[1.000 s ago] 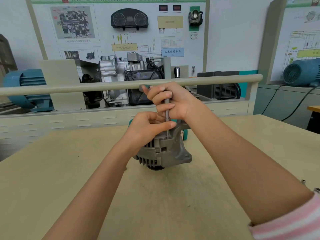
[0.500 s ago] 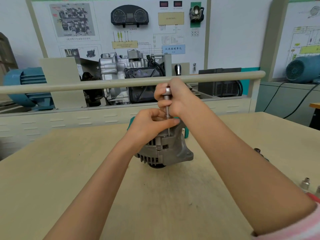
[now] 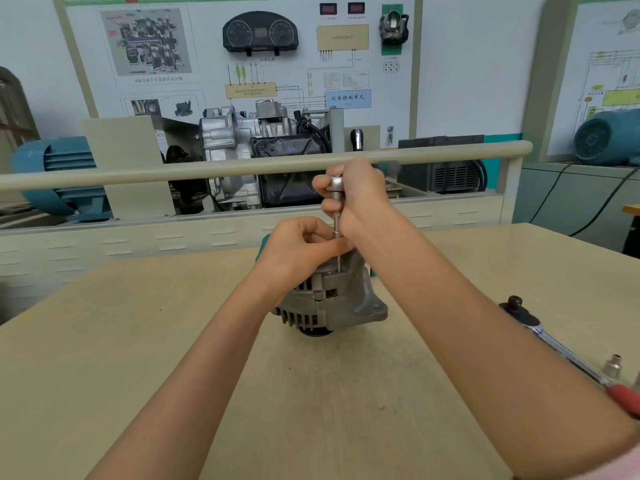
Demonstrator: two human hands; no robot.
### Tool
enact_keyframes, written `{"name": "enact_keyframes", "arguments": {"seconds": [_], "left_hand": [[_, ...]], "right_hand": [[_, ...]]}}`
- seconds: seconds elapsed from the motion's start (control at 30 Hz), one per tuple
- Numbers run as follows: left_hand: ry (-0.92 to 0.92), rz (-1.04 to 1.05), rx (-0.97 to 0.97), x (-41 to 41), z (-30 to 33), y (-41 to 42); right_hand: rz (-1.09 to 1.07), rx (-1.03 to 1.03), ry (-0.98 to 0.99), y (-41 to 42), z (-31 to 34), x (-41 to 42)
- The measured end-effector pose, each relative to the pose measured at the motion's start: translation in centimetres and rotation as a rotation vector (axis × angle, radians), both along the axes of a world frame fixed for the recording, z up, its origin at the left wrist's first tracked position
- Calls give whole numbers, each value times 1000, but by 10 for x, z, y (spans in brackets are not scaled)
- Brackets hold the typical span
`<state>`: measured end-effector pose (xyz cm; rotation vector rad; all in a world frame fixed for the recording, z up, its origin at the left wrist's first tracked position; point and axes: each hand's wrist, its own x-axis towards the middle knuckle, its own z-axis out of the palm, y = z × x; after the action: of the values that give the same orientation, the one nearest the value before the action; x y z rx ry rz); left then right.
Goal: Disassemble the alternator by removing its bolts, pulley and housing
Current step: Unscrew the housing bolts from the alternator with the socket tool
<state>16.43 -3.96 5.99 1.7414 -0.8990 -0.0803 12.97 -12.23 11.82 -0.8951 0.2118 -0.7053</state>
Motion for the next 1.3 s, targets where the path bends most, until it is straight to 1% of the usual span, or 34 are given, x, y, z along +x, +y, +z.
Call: {"name": "enact_keyframes", "arguments": {"seconds": [0.07, 0.2, 0.23, 0.27, 0.3, 0.33, 0.37, 0.43, 0.47, 0.5, 0.57, 0.63, 0.7, 0.77, 0.8, 0.83, 0.87, 0.9, 0.93, 0.97, 1.03, 1.07, 1.1, 1.13, 1.17, 1.2, 1.23, 1.3], "left_hand": [[15, -24, 8, 1, 1, 0], [50, -70, -3, 1, 2, 3], [53, -68, -7, 2, 2, 3], [56, -62, -10, 2, 2, 4], [59, -57, -13, 3, 1, 4], [60, -54, -14, 3, 1, 4], [54, -52, -15, 3, 1, 3], [19, -31, -12, 3, 1, 0], [-3, -20, -4, 3, 1, 0], [-17, -20, 4, 4, 1, 0], [-1, -39, 2, 3, 2, 1], [28, -54, 5, 3, 3, 3], [55, -74, 12, 3, 3, 3], [82, -91, 0, 3, 2, 4], [94, -92, -9, 4, 3, 5], [102, -90, -17, 5, 3, 5], [105, -89, -21, 6, 3, 6], [103, -90, -19, 6, 3, 6], [99, -92, -15, 6, 4, 5], [92, -94, -14, 5, 4, 5], [54, -78, -23, 3, 3, 3], [26, -57, -26, 3, 2, 2], [3, -38, -26, 2, 2, 1], [-9, -26, -28, 1, 1, 0], [-4, -25, -31, 1, 1, 0], [13, -33, -32, 0, 1, 1], [33, -44, -29, 0, 1, 2], [52, -56, -13, 1, 2, 4]], "right_hand": [[199, -37, 72, -9, 6, 0], [711, 6, 61, -29, 5, 1], [771, 19, 49, -30, 3, -1], [783, 32, 40, -30, 3, -3], [741, 49, 33, -27, 3, -3], [635, 68, 21, -21, 2, -2], [461, 78, 3, -15, 1, -3], [-10, 75, -85, -5, -6, 0], [-177, 83, -130, 0, -9, 0], [-246, 89, -161, 2, -11, 1], [-195, 53, -128, 3, -9, 0], [-41, 7, -20, -1, -3, -1], [225, 20, 60, -12, 3, -1], [517, 36, 83, -23, 5, 2], [617, 31, 90, -27, 5, 2], [664, 21, 94, -29, 5, 1], [674, 12, 93, -28, 5, -1], [636, 0, 83, -25, 4, -2], [544, -9, 63, -19, 3, -3], [391, -11, 36, -12, 1, -4], [-5, 27, -79, -1, -5, 0], [-145, 63, -139, 2, -8, 1], [-204, 80, -171, 3, -9, 2], [-197, 72, -158, 2, -8, 2], [-139, 40, -106, 0, -6, 1], [-33, 1, -40, -3, -4, 0], [112, -23, 21, -7, -1, 0], [455, -36, 79, -18, 3, 2]]}}
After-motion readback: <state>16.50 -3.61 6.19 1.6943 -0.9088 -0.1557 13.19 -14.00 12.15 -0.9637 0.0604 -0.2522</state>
